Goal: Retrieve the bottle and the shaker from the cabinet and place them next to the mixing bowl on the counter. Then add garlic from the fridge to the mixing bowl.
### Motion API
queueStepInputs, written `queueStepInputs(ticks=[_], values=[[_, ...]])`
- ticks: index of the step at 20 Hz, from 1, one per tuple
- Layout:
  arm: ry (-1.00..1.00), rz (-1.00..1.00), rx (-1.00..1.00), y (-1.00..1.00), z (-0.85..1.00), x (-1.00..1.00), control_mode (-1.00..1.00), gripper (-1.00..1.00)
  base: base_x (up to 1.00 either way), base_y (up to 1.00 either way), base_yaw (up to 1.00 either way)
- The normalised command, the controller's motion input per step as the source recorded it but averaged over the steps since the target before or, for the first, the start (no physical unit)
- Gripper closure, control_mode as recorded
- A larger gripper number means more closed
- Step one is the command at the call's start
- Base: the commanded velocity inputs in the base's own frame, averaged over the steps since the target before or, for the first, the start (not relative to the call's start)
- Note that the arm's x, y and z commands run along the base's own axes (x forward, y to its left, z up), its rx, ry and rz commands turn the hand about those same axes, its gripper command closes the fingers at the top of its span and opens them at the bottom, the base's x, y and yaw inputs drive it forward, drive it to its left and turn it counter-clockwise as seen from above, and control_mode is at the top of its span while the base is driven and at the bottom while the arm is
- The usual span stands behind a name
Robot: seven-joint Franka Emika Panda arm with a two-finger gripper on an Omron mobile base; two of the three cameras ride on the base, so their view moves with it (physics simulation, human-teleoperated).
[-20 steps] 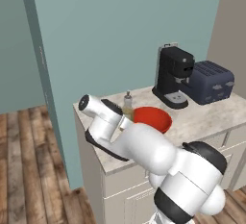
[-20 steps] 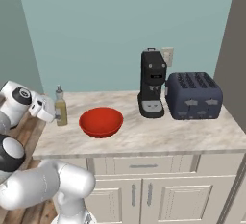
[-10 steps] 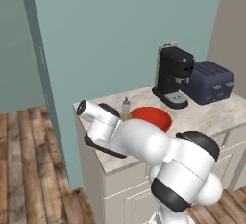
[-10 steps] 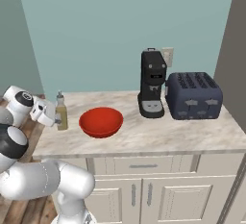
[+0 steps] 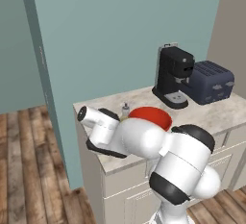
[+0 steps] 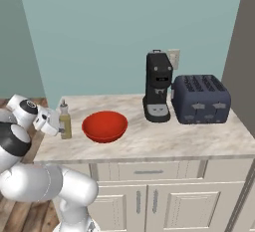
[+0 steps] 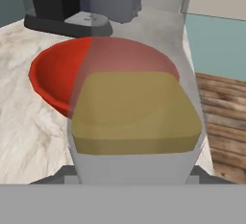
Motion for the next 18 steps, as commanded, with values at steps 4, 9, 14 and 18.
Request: queueStepInputs(ticks=[4, 9, 14, 18], values=[[0.00, 0.00, 0.00, 0.00, 0.00, 0.17, -1.00, 1.00, 0.00, 0.00, 0.00], [0.00, 0.00, 0.00, -0.01, 0.00, 0.25, -1.00, 1.00, 0.00, 0.00, 0.00], [0.00, 0.00, 0.00, 0.00, 0.00, 0.18, -1.00, 1.00, 0.00, 0.00, 0.00], [0.00, 0.00, 0.00, 0.00, -0.10, 0.10, -1.00, 1.00, 0.00, 0.00, 0.00]])
